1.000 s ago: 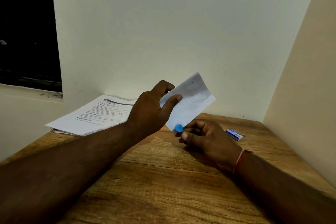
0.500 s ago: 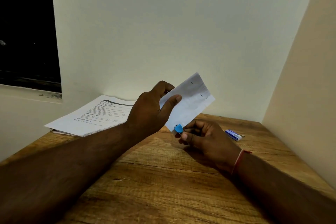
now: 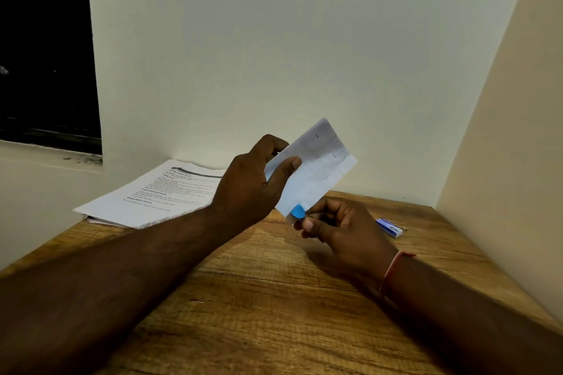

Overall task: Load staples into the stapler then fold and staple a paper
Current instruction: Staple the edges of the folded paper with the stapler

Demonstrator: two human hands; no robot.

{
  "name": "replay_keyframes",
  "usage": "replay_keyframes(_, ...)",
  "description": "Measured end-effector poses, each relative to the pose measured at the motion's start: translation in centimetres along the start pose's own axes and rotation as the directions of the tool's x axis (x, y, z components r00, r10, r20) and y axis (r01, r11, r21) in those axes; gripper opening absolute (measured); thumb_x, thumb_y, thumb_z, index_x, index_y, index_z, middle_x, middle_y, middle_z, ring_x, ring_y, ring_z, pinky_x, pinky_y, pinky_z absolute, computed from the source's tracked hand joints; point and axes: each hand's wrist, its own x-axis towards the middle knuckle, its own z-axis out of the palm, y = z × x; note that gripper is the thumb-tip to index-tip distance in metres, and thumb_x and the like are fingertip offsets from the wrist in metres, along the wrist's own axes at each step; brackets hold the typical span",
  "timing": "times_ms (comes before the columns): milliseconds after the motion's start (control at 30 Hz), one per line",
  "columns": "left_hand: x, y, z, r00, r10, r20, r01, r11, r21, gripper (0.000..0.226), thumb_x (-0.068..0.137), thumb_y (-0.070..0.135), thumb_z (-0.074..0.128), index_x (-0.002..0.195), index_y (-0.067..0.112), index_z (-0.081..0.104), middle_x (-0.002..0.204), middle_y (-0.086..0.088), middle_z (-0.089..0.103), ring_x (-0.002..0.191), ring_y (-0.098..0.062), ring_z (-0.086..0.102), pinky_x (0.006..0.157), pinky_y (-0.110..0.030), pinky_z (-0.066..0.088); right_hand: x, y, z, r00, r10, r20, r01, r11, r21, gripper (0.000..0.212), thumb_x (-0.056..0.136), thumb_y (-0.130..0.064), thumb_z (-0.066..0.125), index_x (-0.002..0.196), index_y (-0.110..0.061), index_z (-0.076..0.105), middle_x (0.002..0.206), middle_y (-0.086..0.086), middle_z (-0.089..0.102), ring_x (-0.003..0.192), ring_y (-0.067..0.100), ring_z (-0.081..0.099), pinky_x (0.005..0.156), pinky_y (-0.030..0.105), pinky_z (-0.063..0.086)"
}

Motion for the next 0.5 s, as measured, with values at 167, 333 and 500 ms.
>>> replay_keyframes(167, 0.0, -0.3, 0.1, 1.000, 0.014, 0.006, -0.014, 1.000, -0.001, 0.036, 0.110, 0.050, 0.064, 0.131, 0.020, 0.063, 0.107, 0.007, 0.072, 0.090, -0.015, 0.073, 0.063, -0.010, 0.051, 0.2, 0.2, 0.1, 0.999, -0.018, -0.040, 0.017, 1.000, -0.024, 0.005, 0.096, -0.020, 0.084, 0.096, -0.023, 0.081, 0.094, -0.009, 0.087, 0.088, 0.007, 0.082, 0.070, 0.010, 0.059)
replay_keyframes(333, 0.1, -0.7, 0.1, 1.000, 0.004, 0.007, -0.005, 1.000, 0.024, 0.035, 0.109, 0.057, 0.061, 0.123, 0.025, 0.063, 0.096, 0.009, 0.071, 0.080, -0.012, 0.071, 0.059, -0.014, 0.051, 0.4, 0.7, -0.2, 0.999, -0.025, -0.024, 0.024, 0.999, -0.023, 0.006, 0.097, -0.025, 0.084, 0.098, -0.031, 0.084, 0.097, -0.009, 0.085, 0.094, 0.008, 0.081, 0.075, 0.018, 0.061)
replay_keyframes(500, 0.9, -1.6, -0.1, 0.991, -0.131, -0.027, 0.129, 0.989, -0.069, 0.024, 0.111, 0.049, 0.067, 0.112, 0.025, 0.067, 0.096, 0.006, 0.073, 0.083, -0.011, 0.070, 0.060, -0.020, 0.050, 1.0, 1.6, -2.1, 0.998, -0.060, -0.026, 0.049, 0.947, -0.318, 0.020, 0.094, -0.028, 0.089, 0.092, -0.046, 0.081, 0.096, -0.024, 0.082, 0.092, -0.006, 0.075, 0.071, 0.006, 0.052)
